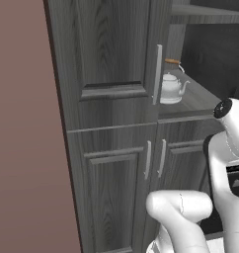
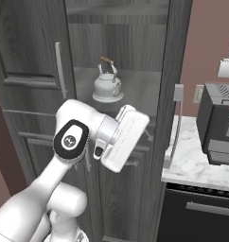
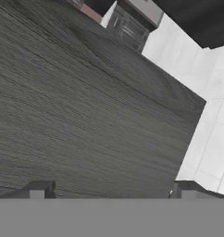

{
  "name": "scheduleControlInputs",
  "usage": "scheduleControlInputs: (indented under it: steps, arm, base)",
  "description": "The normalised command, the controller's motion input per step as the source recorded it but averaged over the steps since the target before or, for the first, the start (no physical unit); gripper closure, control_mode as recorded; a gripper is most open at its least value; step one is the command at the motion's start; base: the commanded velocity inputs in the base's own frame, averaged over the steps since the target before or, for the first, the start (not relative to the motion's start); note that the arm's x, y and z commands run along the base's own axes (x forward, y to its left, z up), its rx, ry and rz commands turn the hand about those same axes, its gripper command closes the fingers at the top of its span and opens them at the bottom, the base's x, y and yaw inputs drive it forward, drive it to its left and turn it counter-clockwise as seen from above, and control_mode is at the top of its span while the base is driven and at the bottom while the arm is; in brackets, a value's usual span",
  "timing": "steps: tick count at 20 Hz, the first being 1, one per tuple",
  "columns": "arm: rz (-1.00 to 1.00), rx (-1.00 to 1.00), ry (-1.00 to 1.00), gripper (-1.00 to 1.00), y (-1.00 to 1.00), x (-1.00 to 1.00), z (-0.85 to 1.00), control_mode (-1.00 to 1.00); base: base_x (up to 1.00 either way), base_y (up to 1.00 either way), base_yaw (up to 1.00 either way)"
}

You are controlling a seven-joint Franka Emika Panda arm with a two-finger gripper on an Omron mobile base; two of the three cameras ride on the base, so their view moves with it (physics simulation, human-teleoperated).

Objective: Open the cabinet, pick the kettle from the cabinet, and place it in the sink.

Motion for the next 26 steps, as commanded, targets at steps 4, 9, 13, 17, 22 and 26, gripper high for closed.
scheduleControlInputs:
  steps: [4, 9, 13, 17, 22, 26]
  arm:
    - [0.09, 0.00, -0.05, -1.00, -0.18, 0.00, -0.08, -1.00]
    - [0.09, -0.01, -0.04, -1.00, -0.17, 0.00, -0.06, -1.00]
    - [0.08, -0.02, -0.03, -1.00, -0.15, 0.00, -0.04, -1.00]
    - [0.07, -0.04, 0.00, -1.00, -0.03, -0.01, -0.04, -1.00]
    - [0.08, -0.14, 0.00, -1.00, 0.31, -0.03, -0.01, -1.00]
    - [0.10, -0.19, 0.00, -1.00, 0.41, -0.04, 0.00, -1.00]
  base:
    - [0.00, 0.00, 0.00]
    - [0.00, 0.00, 0.00]
    - [0.00, 0.00, 0.00]
    - [0.00, 0.00, 0.00]
    - [0.00, 0.00, 0.00]
    - [0.00, 0.00, 0.00]
